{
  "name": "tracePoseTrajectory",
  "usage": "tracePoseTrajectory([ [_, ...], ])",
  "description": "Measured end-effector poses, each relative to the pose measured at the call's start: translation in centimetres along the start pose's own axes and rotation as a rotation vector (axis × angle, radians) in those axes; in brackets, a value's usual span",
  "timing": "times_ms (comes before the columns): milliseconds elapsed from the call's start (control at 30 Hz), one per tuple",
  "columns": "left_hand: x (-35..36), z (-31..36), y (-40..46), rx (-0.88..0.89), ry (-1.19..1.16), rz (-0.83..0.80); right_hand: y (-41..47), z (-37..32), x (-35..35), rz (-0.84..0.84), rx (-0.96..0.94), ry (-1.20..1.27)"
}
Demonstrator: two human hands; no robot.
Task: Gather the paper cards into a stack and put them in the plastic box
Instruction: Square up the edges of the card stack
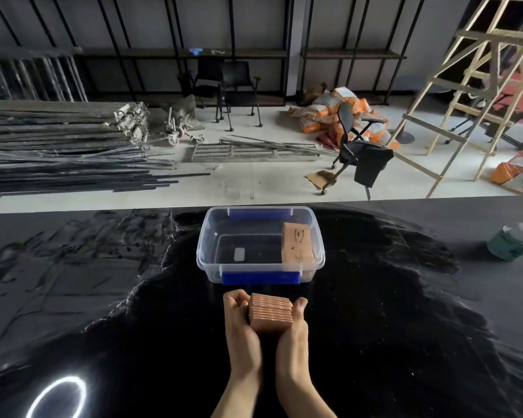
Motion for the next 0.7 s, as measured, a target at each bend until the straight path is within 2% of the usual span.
tracePoseTrajectory([
  [167, -0.1, -0.7, 0.4, 0.049, 0.106, 0.047, 0.3, 0.1, 0.0, 0.08, 0.016, -0.009],
  [233, 0.0, -0.7, 0.1, 0.03, 0.175, 0.02, 0.6, -0.2, 0.4, 0.119, -0.001, -0.019],
  [367, -0.7, 0.0, -1.7, -0.053, 0.247, -0.234, 1.5, -0.2, 0.5, 0.227, 0.096, 0.022],
  [433, -2.6, 1.1, -2.2, 0.043, 0.292, -0.362, 1.7, -0.3, 0.2, 0.277, 0.151, 0.074],
  [533, -4.4, 1.8, -2.0, 0.249, 0.623, -0.517, 1.9, -1.3, -0.1, 0.315, 0.231, 0.109],
  [633, -4.4, 2.9, -1.6, 0.381, 0.791, -0.392, 1.8, -2.3, 0.5, 0.263, 0.346, 0.161],
  [700, -4.5, 3.8, -1.1, 0.423, 0.824, -0.347, 1.5, -2.9, 0.3, 0.234, 0.297, 0.117],
])
Point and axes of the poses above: each hand's wrist, its own y-axis towards the middle knuckle, its own x-axis out of the palm, z = x × y, the point moved 3 cm from there along y, towards the middle knuckle, and after that the axes turned 10 degrees about y, right-handed, at the moved point
